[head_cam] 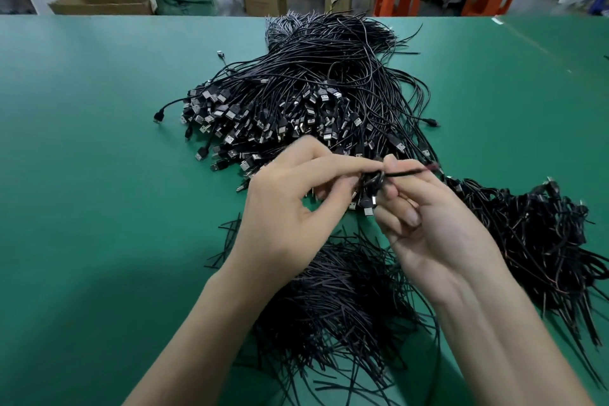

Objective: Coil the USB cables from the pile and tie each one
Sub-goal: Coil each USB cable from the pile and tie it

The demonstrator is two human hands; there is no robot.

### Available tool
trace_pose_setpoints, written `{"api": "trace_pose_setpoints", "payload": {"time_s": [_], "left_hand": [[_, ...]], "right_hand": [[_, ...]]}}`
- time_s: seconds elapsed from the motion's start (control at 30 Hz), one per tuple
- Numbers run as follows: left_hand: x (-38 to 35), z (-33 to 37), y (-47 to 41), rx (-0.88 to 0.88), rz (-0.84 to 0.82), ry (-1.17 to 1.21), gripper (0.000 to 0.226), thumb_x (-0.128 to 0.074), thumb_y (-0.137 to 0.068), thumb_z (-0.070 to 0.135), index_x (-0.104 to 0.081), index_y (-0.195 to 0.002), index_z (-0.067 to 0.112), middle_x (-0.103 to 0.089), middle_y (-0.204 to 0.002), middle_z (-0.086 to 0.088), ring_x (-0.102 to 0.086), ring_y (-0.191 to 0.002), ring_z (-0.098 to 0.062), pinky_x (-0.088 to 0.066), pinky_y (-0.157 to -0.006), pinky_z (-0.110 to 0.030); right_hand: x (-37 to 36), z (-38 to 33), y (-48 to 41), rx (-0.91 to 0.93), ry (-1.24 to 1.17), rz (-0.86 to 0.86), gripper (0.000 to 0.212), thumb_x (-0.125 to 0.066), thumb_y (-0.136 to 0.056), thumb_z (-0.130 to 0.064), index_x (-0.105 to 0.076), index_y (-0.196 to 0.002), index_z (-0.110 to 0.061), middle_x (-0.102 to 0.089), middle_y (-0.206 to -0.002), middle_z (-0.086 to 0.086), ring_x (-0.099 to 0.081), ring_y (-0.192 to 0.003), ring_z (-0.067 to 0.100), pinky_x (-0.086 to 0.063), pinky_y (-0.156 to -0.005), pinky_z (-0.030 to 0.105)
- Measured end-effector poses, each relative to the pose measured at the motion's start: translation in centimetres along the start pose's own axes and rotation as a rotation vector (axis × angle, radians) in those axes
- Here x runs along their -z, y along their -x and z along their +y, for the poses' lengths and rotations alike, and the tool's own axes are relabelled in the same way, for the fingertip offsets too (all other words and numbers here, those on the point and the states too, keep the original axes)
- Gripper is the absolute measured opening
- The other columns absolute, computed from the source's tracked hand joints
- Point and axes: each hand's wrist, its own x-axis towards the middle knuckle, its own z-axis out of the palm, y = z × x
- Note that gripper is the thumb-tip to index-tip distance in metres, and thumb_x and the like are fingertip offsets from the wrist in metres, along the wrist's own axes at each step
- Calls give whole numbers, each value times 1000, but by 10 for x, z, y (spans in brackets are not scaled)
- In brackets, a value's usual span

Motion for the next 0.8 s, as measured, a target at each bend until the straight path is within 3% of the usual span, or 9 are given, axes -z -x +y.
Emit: {"api": "trace_pose_setpoints", "payload": {"time_s": [0.07,0.17,0.27,0.3,0.37,0.43,0.53,0.63,0.8], "left_hand": [[1,-1,1,94,-47,117,25,-66,-99,9,-80,-114,23,-75,-94,9,-70,-84,-12,-53,-72,-28],[1,-1,-1,270,-75,323,15,-70,-98,21,-82,-104,28,-74,-78,8,-59,-65,-4,-44,-56,-28],[-2,0,-2,372,-63,463,22,-82,-87,16,-78,-102,31,-78,-92,4,-71,-82,-6,-54,-72,-34],[-4,0,-2,402,-52,499,33,-83,-84,13,-74,-109,33,-78,-98,3,-71,-88,-8,-53,-77,-42],[-6,-1,-2,427,-40,540,49,-80,-83,11,-65,-122,36,-77,-103,3,-68,-88,-5,-47,-77,-42],[-7,-1,-2,380,-60,464,54,-75,-86,9,-62,-131,36,-73,-103,10,-62,-86,0,-42,-75,-33],[-3,-2,-2,187,-67,195,44,-73,-89,2,-70,-126,24,-70,-109,15,-62,-103,-3,-42,-85,-15],[2,-4,-2,12,-35,-3,33,-75,-91,3,-75,-114,25,-66,-113,11,-59,-115,-17,-43,-99,-24],[3,-4,0,57,-39,46,27,-72,-94,3,-80,-106,26,-60,-88,0,-57,-84,-21,-46,-76,-25]], "right_hand": [[0,0,0,19,28,30,20,-67,-82,-11,-67,-63,-19,-48,-56,-2,-30,-37,1,-27,-37,14],[0,1,3,51,115,35,20,-70,-87,-15,-64,-68,-18,-48,-54,-5,-33,-39,2,-32,-40,15],[-2,1,3,53,110,30,17,-71,-83,-18,-63,-68,-18,-49,-56,-3,-33,-38,1,-32,-40,13],[-3,0,3,41,73,14,15,-69,-82,-18,-62,-69,-16,-49,-57,-2,-32,-37,1,-30,-39,13],[-5,0,3,8,2,-25,12,-66,-82,-16,-60,-72,-14,-48,-58,-1,-31,-37,0,-27,-37,12],[-5,1,3,-37,-51,-57,12,-64,-82,-13,-58,-72,-13,-49,-59,-1,-30,-36,0,-25,-36,12],[-3,1,2,-86,-96,-82,7,-60,-81,-8,-58,-74,-10,-49,-57,1,-30,-34,1,-24,-34,11],[-2,3,2,-110,-104,-84,6,-58,-76,-4,-58,-81,-8,-49,-57,-1,-30,-35,1,-23,-34,12],[-2,5,6,-33,-66,-98,4,-62,-74,-14,-63,-76,-11,-47,-56,-6,-28,-40,1,-23,-38,13]]}}
